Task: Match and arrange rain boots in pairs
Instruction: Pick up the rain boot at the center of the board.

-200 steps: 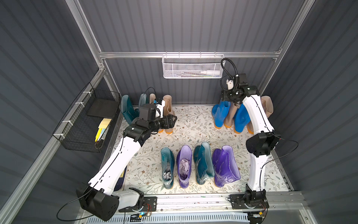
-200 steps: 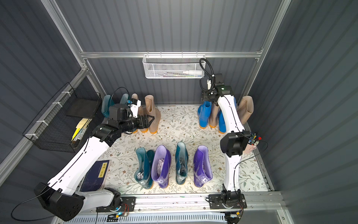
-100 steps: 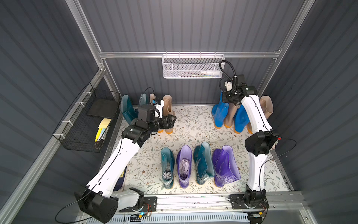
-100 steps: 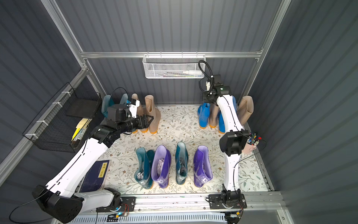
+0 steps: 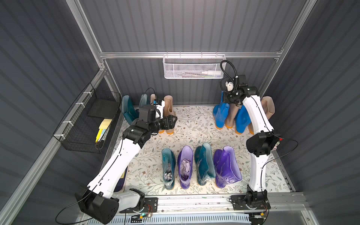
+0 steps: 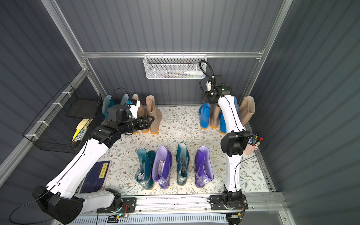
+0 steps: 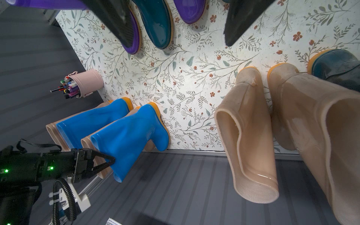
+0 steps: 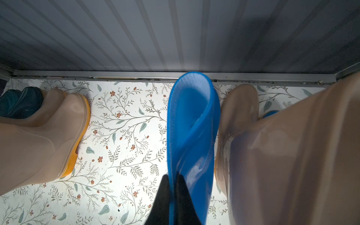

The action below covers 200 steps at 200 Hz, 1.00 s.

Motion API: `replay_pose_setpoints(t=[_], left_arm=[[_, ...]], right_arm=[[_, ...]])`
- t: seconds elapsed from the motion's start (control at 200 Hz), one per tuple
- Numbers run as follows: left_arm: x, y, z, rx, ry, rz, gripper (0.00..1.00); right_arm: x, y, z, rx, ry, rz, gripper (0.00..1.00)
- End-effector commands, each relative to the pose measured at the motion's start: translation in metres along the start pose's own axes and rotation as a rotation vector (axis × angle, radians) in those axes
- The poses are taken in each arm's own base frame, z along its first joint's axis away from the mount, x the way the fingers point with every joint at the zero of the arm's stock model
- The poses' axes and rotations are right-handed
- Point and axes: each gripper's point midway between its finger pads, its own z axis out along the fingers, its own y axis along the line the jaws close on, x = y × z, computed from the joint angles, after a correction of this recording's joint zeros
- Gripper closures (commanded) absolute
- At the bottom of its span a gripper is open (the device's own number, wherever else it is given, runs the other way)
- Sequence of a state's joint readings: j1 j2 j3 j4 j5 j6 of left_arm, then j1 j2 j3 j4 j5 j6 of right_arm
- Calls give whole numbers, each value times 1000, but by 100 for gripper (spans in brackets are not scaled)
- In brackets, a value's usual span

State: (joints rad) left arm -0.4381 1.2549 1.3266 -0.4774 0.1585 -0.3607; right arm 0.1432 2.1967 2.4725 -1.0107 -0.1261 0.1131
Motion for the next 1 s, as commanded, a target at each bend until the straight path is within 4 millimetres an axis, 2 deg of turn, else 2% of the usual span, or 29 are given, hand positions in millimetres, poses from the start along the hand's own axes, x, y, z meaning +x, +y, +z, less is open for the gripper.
replay_pose_setpoints(t=[0.0,0.31,0.515,0.55,0.56,0.58,0.725,0.885,0.996], left_arm=[[3,-1,3,3,18,-9,24],[-1,-2,5,4,18,9,24],[-9,-9,4,24,14,69,24],[-8,-8,5,23,22,79,24],[-18,-13,0,32,0,88,24],[-23,-16,-3,36,-8,97,24],[-38,-29,-14,69,-35,163,23],[-43,-44,-31,126,-54,250,21],[-43,-47,-42,133,-69,282,20]], right_arm=[[-22,19,-30,-53,-88,-9,100],[-42,50,-66,-100,-186,-44,100],[-50,84,-85,-138,-238,-85,100],[-50,90,-86,-142,-245,-93,100],[-50,92,-86,-144,-246,-95,100],[-51,94,-86,-145,-249,-97,100],[-53,120,-87,-177,-275,-106,100],[-55,146,-81,-217,-296,-104,100],[-56,161,-74,-237,-302,-99,100]])
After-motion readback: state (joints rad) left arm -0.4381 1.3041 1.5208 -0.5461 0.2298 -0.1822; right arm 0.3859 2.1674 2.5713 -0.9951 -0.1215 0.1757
